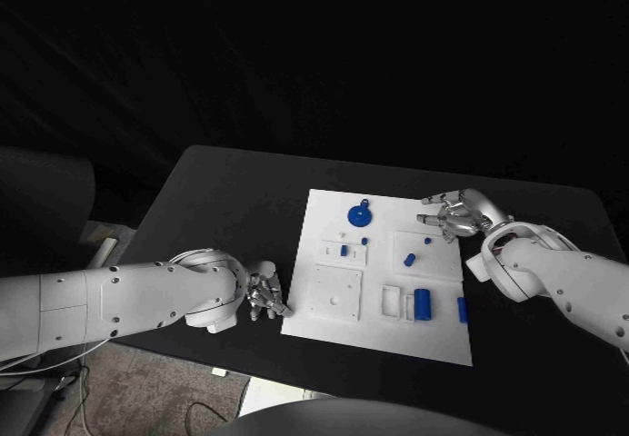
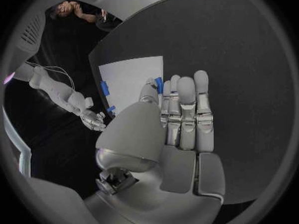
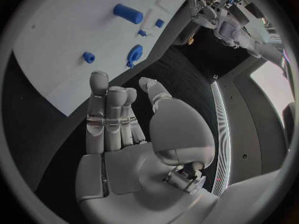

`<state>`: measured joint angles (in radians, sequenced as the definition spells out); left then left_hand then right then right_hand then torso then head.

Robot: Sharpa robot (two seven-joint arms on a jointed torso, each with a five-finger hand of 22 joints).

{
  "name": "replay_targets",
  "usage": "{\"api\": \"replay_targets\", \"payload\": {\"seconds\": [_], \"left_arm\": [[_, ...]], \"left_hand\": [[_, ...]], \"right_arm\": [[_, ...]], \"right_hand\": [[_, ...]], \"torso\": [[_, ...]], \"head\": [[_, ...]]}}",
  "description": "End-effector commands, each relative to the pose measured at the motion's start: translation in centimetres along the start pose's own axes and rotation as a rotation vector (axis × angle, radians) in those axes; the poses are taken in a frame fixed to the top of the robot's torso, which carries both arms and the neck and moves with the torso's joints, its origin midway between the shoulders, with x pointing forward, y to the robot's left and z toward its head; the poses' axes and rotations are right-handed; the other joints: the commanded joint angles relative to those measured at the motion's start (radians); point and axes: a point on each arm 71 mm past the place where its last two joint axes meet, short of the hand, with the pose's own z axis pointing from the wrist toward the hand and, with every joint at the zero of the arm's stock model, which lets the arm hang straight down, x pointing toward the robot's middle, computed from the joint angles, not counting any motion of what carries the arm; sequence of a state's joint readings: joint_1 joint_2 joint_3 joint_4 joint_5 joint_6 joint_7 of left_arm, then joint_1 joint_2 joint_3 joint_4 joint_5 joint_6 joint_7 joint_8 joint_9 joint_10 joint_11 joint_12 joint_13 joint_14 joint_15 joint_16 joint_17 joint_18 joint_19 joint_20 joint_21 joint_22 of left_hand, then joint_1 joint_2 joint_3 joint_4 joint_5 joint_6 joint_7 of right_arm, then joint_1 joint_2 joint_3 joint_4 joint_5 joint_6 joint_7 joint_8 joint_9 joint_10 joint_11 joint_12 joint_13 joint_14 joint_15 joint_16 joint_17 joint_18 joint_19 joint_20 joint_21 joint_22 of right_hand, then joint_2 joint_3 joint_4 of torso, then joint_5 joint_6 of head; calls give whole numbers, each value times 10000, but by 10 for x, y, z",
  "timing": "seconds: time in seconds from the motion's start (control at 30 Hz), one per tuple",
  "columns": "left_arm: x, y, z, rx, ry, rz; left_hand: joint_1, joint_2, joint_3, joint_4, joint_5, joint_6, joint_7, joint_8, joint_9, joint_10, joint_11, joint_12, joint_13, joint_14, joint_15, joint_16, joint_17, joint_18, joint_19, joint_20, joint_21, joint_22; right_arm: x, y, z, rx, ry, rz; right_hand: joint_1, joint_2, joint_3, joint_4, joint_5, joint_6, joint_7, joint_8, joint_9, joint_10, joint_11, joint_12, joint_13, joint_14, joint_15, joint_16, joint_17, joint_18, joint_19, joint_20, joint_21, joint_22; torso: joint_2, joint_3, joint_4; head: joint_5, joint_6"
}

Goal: Assemble the parts on the task board

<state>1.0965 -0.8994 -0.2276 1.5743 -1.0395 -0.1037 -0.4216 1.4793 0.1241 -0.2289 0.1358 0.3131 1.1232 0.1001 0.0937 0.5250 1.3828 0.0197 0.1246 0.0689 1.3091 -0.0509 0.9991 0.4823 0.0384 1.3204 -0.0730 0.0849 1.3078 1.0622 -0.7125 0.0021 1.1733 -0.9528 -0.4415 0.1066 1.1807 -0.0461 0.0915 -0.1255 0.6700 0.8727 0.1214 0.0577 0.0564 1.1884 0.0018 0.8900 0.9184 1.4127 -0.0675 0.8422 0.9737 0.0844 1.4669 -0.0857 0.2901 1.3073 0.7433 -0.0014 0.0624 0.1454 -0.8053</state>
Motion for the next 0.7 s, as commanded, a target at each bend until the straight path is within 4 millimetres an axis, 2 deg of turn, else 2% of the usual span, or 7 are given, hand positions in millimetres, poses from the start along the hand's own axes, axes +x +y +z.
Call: {"api": "replay_targets", "payload": {"seconds": [0.03,0.1,0.23,0.33,0.37,0.53,0.7], "left_arm": [[7,6,3,-205,224,-328],[6,7,3,-175,180,-467],[5,8,4,-124,129,-669],[4,9,4,-69,104,-854],[3,9,4,-53,86,-897],[2,12,4,-6,70,-1136],[-1,15,3,50,112,-1461]], "left_hand": [[617,515,989,-782,-1044,-338,-107,107,-4594,122,-79,-71,6,-8,-51,91,12,65,-79,-27,65,210],[597,471,1327,-928,-1047,-25,-208,199,-4553,258,-120,-87,4,28,-76,119,16,79,-85,-31,120,217],[306,282,2116,-1157,-1079,418,-323,94,-4474,596,-184,-250,-8,74,-125,166,17,97,-135,-42,268,221],[-6,61,2839,-1305,-1202,763,-403,-22,-4330,929,-235,-400,-5,90,-199,184,5,60,-200,-89,406,216],[-196,-75,3211,-1378,-1215,864,-411,-156,-4270,1009,-241,-495,-3,92,-208,195,-2,42,-233,-106,487,212],[-533,-289,3773,-1507,-1218,1054,-458,-240,-4161,1185,-278,-469,14,114,-242,211,-19,1,-281,-155,641,202],[-743,-370,4062,-1638,-1215,1141,-480,-242,-4139,1227,-296,-388,25,109,-258,238,-27,-56,-346,-201,777,200]], "right_arm": [[1,1,0,-127,140,-47],[1,1,0,-128,135,-47],[1,1,-1,-130,131,-47],[1,1,-1,-129,127,-48],[1,1,-1,-128,125,-48],[1,1,-1,-128,128,-49],[1,1,-1,-136,133,-48]], "right_hand": [[-97,-11,36,11,67,62,29,-4,14,23,-13,34,11,50,-24,57,16,116,353,-28,8,338],[-97,-11,36,11,67,62,29,-4,14,23,-13,34,11,50,-24,57,16,116,353,-28,8,338],[-97,-11,36,11,67,62,29,-4,14,23,-13,34,11,50,-24,57,16,116,353,-28,8,338],[-97,-11,36,11,67,62,29,-4,14,23,-13,34,11,50,-24,57,16,116,353,-28,8,338],[-97,-11,36,11,67,62,29,-4,14,23,-13,34,11,50,-24,57,16,116,353,-28,8,338],[-97,-11,36,11,67,62,29,-4,14,23,-13,34,11,50,-24,57,16,116,353,-28,8,338],[-97,-11,36,11,67,62,29,-4,14,23,-13,34,11,50,-24,57,16,116,353,-28,8,338]], "torso": [[-4,-9,2],[-5,-8,3],[-1,-10,10],[-1,-15,10],[-2,-16,8],[0,-17,7],[-2,-20,10]], "head": [[-8,9],[-15,22],[-28,36],[-36,47],[-36,50],[-31,63],[-33,76]]}}
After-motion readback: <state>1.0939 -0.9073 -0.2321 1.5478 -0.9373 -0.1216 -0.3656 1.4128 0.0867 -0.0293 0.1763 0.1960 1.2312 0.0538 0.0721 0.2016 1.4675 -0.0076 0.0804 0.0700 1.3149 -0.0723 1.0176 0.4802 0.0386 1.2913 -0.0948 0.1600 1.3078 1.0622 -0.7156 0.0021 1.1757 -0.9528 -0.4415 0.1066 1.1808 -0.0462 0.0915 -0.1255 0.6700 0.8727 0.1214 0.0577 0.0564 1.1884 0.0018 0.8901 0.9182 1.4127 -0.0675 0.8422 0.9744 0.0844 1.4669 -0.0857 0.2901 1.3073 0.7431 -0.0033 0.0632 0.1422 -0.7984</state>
